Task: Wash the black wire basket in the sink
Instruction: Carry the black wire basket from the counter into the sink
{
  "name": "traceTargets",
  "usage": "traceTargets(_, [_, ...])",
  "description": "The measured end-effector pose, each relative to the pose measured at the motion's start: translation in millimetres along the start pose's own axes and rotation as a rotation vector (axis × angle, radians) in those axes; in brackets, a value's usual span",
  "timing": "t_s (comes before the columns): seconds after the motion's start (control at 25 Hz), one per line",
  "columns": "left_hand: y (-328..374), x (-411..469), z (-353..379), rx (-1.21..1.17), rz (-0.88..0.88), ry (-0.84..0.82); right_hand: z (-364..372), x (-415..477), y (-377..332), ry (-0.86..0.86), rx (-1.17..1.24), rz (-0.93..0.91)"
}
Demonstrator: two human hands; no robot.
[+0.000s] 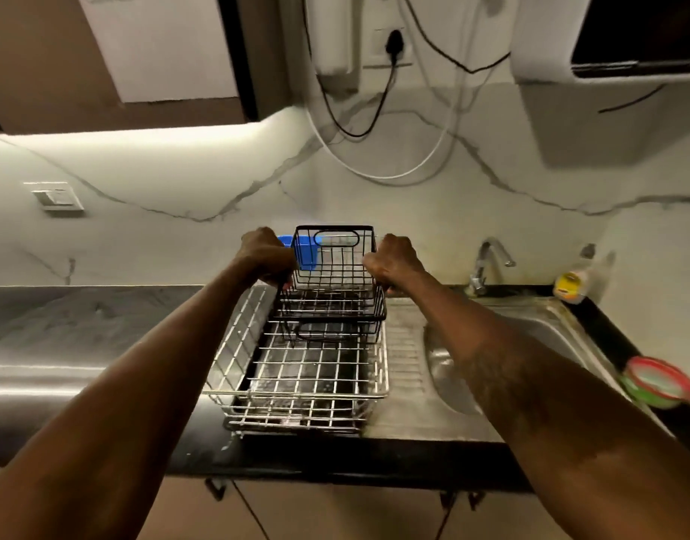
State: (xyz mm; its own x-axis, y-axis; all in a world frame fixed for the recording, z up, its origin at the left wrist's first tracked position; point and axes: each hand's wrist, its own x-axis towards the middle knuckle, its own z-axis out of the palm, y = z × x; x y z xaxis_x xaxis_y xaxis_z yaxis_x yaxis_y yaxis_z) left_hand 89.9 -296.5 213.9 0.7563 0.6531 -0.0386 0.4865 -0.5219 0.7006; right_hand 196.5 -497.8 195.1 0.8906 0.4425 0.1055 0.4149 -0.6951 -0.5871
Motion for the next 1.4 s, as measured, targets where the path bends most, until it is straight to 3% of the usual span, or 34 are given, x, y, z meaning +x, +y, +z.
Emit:
traceTargets(0.36, [89, 3, 117, 0.061, 0.123, -0.134, -62, 9, 128, 0.07, -0.08, 0.154])
traceTargets(0.56, [118, 2, 171, 0.024, 0.114, -0.301, -85, 4, 178, 0.121, 0.001, 0.216])
traceTargets(0.72, [132, 0, 212, 0.016, 0.078, -0.372, -90, 8, 220, 0.136, -0.102, 0.267])
traceTargets(1.4, [142, -6, 393, 0.017, -0.183, -0.434, -84, 40, 393, -0.148, -0.117, 0.284])
